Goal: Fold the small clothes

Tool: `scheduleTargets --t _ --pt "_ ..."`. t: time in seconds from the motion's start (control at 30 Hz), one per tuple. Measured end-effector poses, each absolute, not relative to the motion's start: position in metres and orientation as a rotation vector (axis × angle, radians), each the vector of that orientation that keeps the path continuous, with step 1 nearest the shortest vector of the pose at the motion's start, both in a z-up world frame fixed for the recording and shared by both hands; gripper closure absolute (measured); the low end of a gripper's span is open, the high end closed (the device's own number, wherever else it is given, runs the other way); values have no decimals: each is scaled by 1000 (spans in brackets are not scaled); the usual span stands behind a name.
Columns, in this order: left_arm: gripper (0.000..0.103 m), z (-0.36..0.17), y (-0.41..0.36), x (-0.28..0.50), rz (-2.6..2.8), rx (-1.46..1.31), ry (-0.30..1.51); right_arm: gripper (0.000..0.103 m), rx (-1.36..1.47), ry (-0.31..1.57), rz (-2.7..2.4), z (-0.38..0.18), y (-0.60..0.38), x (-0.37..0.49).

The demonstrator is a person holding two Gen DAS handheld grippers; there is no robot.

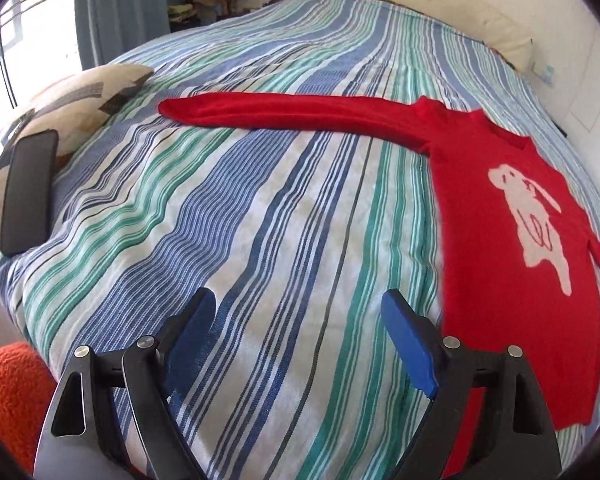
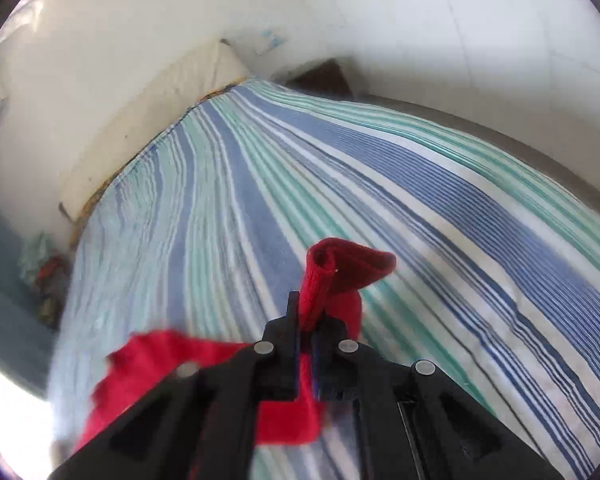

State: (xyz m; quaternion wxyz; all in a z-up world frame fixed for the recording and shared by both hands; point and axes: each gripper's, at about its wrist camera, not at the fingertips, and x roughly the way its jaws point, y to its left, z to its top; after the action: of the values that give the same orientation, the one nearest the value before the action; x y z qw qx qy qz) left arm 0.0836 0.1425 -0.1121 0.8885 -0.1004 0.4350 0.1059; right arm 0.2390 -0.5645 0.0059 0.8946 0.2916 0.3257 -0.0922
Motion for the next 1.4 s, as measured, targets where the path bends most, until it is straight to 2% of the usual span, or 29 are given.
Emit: scheduleTargets --t 0.1,0.2,0.3,0.4,0.47,0.5,0.53,0.63,0.77,0.9,0.97,1.1,1.23,1.33,1.4 --pt "17 -111 147 86 209 -236 899 100 502 647 54 58 -470 274" --pt "17 -109 153 84 211 -252 888 100 401 669 259 82 -367 312" --pt "17 -109 161 81 226 -264 885 99 308 708 380 77 -276 345" --pt "17 -111 169 80 234 -301 895 97 276 789 465 41 -207 369" --pt "17 -112 173 81 239 -320 896 78 273 904 533 -2 -182 371" --pt "17 -112 174 81 241 -327 895 56 286 981 570 -20 -171 376" --pt "17 -111 175 81 240 -334 894 50 301 1029 598 -33 -167 375" --pt "17 -112 177 83 228 -350 896 50 361 1013 659 -35 -189 368" --pt "17 -112 175 86 222 -347 897 49 353 970 546 -6 -263 359" --pt "17 -113 175 87 227 -354 897 48 -51 1004 312 -3 -304 330" --pt "17 -116 175 88 233 -352 903 43 -212 1038 300 -30 -310 299" --pt "17 -123 169 88 254 -312 920 46 -420 1133 230 -101 -313 268" --pt "17 -124 163 86 280 -244 910 50 -315 972 56 -100 -342 283" --pt "17 -123 162 86 276 -234 907 51 -135 1069 -64 -128 -386 295" --pt "17 -124 162 87 268 -237 915 50 -116 1028 -69 -130 -390 287"
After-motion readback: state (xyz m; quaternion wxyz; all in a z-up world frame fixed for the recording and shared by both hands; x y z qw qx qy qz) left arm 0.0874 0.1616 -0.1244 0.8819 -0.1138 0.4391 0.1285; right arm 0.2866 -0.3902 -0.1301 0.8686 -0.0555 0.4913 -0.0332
